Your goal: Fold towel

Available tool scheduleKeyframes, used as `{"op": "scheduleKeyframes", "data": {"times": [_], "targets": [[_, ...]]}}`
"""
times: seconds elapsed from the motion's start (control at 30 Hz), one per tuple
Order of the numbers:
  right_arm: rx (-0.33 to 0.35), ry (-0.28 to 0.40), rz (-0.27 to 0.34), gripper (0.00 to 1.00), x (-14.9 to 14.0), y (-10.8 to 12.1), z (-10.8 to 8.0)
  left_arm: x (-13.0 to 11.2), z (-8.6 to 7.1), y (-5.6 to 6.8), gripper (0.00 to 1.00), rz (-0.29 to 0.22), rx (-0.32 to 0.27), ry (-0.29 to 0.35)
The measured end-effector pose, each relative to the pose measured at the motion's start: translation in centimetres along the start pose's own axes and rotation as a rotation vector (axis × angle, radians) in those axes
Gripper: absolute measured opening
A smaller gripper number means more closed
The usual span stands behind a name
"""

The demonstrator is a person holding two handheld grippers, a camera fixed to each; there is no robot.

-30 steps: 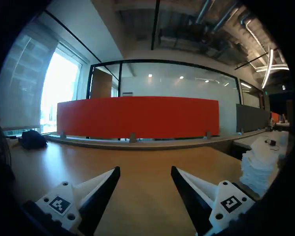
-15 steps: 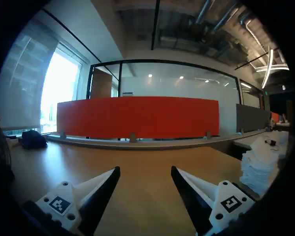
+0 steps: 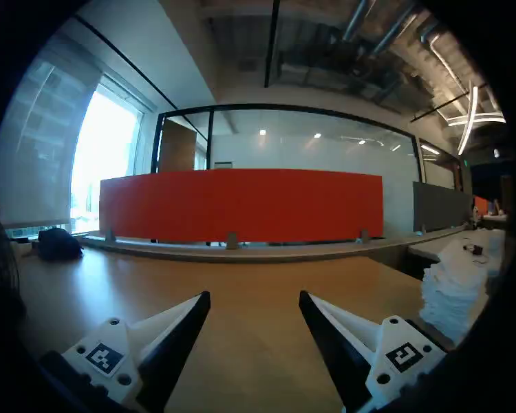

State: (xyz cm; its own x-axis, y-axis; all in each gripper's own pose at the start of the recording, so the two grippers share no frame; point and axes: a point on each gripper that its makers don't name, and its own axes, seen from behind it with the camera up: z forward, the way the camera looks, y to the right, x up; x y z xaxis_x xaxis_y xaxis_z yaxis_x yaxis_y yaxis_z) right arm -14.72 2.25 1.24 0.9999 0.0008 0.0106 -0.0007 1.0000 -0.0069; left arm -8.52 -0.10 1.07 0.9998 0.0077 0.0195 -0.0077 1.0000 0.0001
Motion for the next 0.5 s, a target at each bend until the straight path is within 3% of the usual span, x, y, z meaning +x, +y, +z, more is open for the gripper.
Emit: {"op": "scheduleKeyframes", "data": {"times": [0.5], "targets": [[0.000, 0.000, 0.000, 1.00, 0.08, 0.09, 0.02, 0.11, 0.07, -0.04, 0.94, -0.001, 0.000, 0.000]]}}
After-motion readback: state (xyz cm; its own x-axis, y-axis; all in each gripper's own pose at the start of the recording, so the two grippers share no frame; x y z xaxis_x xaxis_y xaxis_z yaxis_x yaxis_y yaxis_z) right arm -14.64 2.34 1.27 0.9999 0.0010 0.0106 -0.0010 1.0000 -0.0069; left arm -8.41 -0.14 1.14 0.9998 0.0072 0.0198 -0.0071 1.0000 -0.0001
